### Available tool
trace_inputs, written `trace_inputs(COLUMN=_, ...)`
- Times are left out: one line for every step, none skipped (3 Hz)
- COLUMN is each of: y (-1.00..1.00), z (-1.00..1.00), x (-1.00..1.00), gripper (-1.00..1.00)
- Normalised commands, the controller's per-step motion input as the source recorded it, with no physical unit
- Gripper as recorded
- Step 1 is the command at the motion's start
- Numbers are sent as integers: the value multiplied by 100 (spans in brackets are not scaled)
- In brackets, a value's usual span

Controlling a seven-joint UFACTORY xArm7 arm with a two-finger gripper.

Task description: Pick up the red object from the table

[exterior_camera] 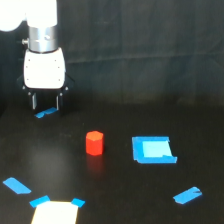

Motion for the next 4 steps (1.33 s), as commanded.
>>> trace_inputs(y=-99, z=-34, x=60, gripper=67)
trace_inputs(y=-52, z=-100, x=59, gripper=-71)
trace_inputs(y=100, z=-100, x=100, gripper=100)
trace_inputs(y=77, z=-62, x=100, gripper=100)
